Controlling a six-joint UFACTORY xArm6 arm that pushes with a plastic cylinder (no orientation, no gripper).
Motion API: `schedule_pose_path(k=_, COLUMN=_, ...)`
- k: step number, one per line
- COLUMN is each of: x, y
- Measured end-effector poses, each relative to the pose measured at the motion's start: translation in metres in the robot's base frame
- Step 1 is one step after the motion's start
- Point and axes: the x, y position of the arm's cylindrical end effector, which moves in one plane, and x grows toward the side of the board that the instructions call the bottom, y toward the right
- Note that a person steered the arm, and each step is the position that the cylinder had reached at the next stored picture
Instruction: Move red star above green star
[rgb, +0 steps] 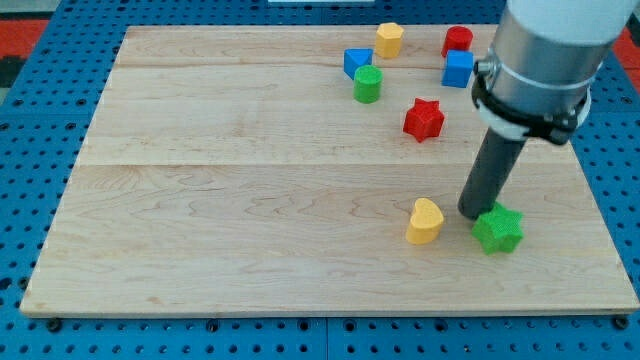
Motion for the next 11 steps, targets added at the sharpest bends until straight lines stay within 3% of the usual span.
schedule_pose_path(k=1, x=-0.013, y=-0.013)
schedule_pose_path(k=3, x=-0.032, y=-0.141)
schedule_pose_path(k=4, x=-0.062, y=-0.157)
schedule_pose_path(k=6, x=-0.157, y=-0.122)
schedule_pose_path(k=7, x=-0.155, y=-0.05)
schedule_pose_path(k=10, x=-0.165, y=0.001)
schedule_pose_path(k=11, x=-0.116, y=0.01)
